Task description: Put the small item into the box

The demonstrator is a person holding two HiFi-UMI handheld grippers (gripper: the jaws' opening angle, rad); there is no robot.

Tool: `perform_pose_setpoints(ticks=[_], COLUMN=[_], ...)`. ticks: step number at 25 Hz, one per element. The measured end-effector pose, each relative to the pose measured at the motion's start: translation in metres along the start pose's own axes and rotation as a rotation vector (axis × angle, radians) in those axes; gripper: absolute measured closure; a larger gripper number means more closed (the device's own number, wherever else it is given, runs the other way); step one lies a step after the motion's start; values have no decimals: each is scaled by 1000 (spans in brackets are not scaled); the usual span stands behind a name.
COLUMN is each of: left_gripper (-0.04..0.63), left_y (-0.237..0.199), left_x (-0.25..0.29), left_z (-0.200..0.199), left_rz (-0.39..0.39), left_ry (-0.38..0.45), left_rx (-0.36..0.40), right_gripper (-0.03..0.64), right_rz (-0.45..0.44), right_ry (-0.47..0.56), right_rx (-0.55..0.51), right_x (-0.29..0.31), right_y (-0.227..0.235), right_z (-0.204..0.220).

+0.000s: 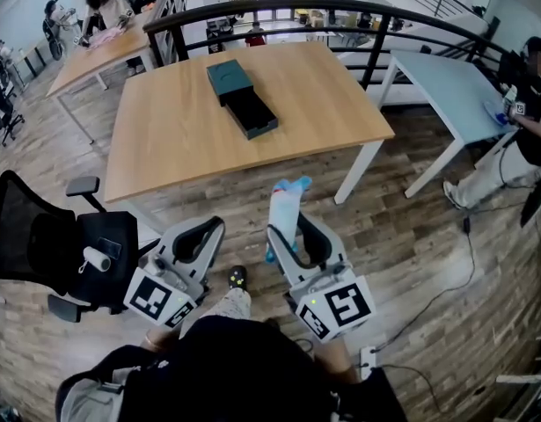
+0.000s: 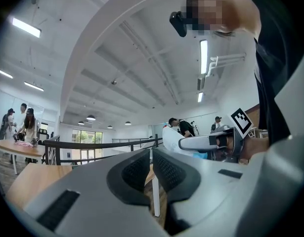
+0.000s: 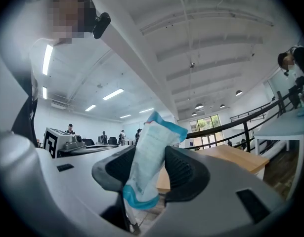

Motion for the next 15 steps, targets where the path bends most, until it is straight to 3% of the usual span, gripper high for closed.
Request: perform_pose_setpoints(ticks=[15], left_gripper=[569], left_y=[-87], left_x=[71], left_z=[45], left_rz=[37], left_ry=[14], left_rx=[-37], right_gripper=[428], right_rz=[44], right_ry=[-43], right_rx=[-20], right_x=[99], right_y=[56], right_z=[1])
Point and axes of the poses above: the fingertips, and each gripper's own axes: x forward along the fingers, y to its right, z out of its underside, the point moved 4 cm from there along -x, backward along the fingers, and after that the axes turned 12 degrees about x, right-handed, at the moved point
